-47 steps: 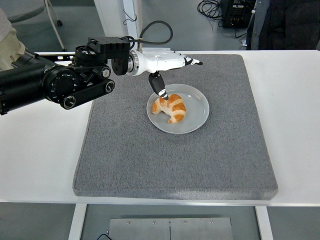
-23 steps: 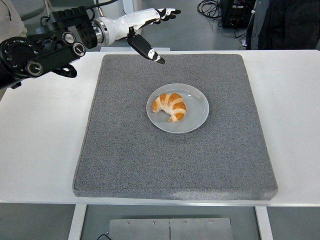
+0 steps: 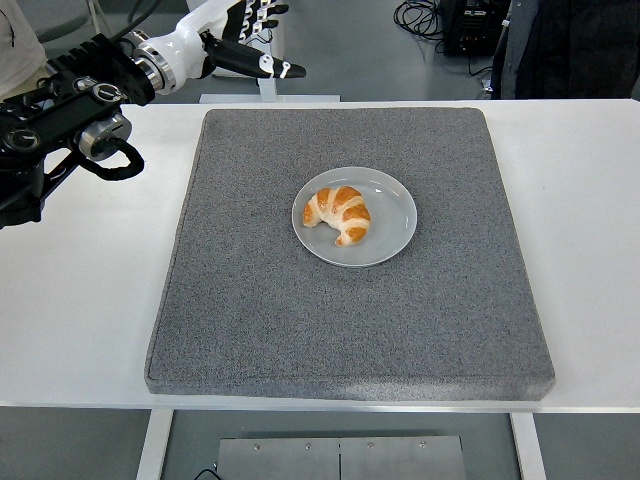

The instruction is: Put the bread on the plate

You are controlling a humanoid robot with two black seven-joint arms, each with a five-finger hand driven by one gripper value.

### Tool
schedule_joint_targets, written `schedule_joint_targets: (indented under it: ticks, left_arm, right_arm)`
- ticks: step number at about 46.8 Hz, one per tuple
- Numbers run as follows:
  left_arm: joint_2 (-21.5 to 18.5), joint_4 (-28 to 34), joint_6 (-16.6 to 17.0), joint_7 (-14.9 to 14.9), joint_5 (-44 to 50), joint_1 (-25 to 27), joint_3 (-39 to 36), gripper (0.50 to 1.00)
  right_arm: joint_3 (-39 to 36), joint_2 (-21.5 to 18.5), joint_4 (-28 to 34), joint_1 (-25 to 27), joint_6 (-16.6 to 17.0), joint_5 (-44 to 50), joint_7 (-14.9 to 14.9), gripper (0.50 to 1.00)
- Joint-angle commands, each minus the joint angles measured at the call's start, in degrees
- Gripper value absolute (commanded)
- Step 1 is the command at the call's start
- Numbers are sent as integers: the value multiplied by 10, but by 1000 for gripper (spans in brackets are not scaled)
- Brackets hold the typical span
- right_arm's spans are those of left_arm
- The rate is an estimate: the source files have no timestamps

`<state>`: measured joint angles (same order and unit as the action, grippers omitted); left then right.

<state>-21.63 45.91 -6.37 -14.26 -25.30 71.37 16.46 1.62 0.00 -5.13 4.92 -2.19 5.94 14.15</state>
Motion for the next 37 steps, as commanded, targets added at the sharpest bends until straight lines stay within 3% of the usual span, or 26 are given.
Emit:
schedule_joint_targets:
  ticks: [1, 8, 16, 24, 32, 37]
  left_arm:
    - [3, -31, -25, -1, 33, -13, 20, 1000]
    - [11, -98, -56, -1, 85, -33, 37, 1000]
    - [52, -176, -98, -1, 124, -35, 48, 1000]
    - [94, -221, -116, 8, 155, -38, 50, 999]
    - [138, -263, -121, 48, 219, -46, 50, 999]
    - [168, -295, -121, 51, 238, -48, 50, 999]
  right_arm:
    - [1, 0, -2, 0, 0, 0, 0, 1000]
    - [0, 0, -4, -1, 1, -1, 0, 1000]
    - [0, 0, -4, 0, 1, 0, 0, 1000]
    - [0, 0, -1, 0, 1, -1, 0, 1000]
    - [2, 0, 0, -5, 0, 0, 0, 1000]
    - [2, 0, 0, -8, 0, 0, 0, 1000]
